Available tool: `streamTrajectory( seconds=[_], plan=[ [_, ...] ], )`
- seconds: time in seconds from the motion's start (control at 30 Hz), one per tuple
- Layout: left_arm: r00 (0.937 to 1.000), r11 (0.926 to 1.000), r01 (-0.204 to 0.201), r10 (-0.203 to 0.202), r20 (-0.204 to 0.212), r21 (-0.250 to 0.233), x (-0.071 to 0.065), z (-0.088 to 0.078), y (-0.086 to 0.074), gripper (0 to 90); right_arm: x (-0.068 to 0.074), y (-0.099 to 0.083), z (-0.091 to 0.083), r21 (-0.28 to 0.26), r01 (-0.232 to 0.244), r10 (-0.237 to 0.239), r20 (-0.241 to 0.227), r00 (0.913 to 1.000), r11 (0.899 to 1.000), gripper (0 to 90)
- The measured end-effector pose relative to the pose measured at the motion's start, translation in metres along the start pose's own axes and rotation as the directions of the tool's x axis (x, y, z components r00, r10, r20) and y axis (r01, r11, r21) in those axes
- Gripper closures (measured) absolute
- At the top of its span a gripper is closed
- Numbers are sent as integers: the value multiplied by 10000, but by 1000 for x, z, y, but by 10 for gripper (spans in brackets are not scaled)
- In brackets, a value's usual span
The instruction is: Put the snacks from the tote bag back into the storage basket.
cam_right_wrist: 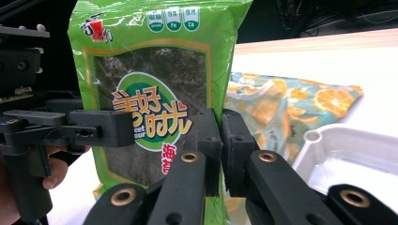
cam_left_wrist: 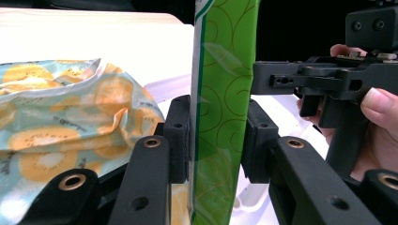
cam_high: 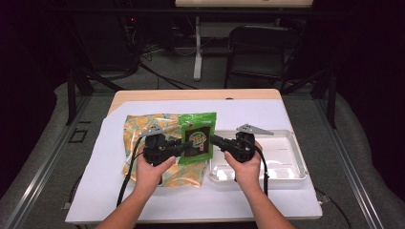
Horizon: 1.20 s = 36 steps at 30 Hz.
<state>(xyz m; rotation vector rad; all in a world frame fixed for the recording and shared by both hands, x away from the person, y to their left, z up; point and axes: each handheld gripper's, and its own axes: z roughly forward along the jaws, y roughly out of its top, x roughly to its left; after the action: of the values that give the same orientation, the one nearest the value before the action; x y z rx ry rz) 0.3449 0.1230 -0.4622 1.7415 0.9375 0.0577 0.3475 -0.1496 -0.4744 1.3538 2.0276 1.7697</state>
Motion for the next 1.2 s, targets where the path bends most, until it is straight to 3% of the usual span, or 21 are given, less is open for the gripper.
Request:
streamTrajectory(
  seconds=[0.47,1.2],
  plan=[
    [9995,9996,-239,242,-206,137,-8,17,21,683,-14,12,-9,-246,-196,201,220,9996,9995,869],
    [9996,9992,-222,228,-181,325,-10,42,34,674,-33,20,-18,-317,-320,339,629,9974,9990,867]
  ],
)
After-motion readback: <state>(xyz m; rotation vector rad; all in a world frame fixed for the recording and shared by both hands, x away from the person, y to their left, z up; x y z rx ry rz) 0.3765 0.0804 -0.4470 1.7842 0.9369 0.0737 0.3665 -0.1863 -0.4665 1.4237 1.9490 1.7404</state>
